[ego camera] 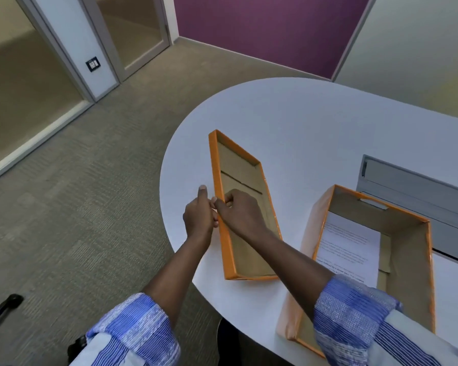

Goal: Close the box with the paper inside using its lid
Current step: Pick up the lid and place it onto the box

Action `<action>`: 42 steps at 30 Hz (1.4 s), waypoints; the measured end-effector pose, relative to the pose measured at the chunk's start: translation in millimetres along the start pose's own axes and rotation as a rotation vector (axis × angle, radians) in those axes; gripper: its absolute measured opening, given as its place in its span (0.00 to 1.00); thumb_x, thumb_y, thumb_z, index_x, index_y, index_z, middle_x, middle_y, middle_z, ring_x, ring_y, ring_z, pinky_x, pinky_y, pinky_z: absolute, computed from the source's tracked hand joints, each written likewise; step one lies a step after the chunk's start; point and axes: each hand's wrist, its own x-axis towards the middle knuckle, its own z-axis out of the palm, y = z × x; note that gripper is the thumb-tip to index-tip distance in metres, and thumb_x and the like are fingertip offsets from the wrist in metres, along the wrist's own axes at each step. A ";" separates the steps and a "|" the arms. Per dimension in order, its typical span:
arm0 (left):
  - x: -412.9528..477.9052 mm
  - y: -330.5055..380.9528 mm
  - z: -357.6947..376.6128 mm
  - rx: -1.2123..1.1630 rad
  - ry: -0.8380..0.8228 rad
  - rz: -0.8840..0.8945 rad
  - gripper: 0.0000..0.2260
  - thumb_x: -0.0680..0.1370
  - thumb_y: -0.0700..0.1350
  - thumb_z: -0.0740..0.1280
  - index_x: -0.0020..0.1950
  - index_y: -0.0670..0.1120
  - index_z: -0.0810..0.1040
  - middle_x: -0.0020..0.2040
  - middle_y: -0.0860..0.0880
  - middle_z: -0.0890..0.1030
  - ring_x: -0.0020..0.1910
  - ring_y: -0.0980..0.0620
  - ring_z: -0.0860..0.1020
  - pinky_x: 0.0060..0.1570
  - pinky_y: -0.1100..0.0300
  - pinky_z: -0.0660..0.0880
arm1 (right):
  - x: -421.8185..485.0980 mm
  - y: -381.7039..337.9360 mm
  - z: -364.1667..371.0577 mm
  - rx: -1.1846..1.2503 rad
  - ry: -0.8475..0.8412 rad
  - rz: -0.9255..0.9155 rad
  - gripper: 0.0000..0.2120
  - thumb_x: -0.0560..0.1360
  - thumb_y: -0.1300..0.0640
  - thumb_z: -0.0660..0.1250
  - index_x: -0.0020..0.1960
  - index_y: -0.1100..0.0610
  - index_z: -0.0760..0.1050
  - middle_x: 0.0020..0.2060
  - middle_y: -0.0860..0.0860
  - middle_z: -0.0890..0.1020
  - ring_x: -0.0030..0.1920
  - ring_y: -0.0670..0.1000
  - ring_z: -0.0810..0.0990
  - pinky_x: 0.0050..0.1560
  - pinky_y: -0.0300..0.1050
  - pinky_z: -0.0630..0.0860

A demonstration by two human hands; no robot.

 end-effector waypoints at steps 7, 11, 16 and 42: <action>-13.4 13.1 36.2 -0.070 -0.175 0.023 0.27 0.82 0.61 0.53 0.41 0.43 0.80 0.30 0.46 0.81 0.28 0.51 0.78 0.32 0.57 0.72 | 4.8 4.9 -55.5 0.122 0.057 0.099 0.07 0.79 0.51 0.65 0.52 0.54 0.75 0.39 0.44 0.78 0.42 0.47 0.78 0.40 0.42 0.74; -6.7 -7.1 49.5 0.090 -0.160 -0.043 0.24 0.81 0.63 0.55 0.52 0.44 0.78 0.50 0.42 0.83 0.44 0.46 0.80 0.45 0.51 0.76 | -6.4 1.5 -99.7 0.437 -0.009 0.148 0.11 0.79 0.50 0.66 0.55 0.57 0.77 0.47 0.54 0.84 0.47 0.55 0.84 0.50 0.54 0.81; -1.7 -39.0 46.0 0.073 -0.208 -0.326 0.31 0.78 0.68 0.57 0.60 0.41 0.75 0.51 0.37 0.81 0.49 0.38 0.81 0.45 0.47 0.79 | -31.0 11.3 -155.2 0.788 -0.114 0.147 0.07 0.79 0.54 0.67 0.51 0.58 0.79 0.39 0.54 0.83 0.35 0.51 0.81 0.40 0.46 0.78; -143.8 -15.5 191.7 0.606 -0.549 0.414 0.27 0.78 0.58 0.64 0.73 0.43 0.74 0.65 0.42 0.80 0.60 0.42 0.80 0.56 0.50 0.77 | -216.6 255.1 -233.5 0.217 0.414 0.605 0.30 0.79 0.42 0.64 0.76 0.54 0.63 0.68 0.58 0.76 0.63 0.60 0.78 0.61 0.56 0.76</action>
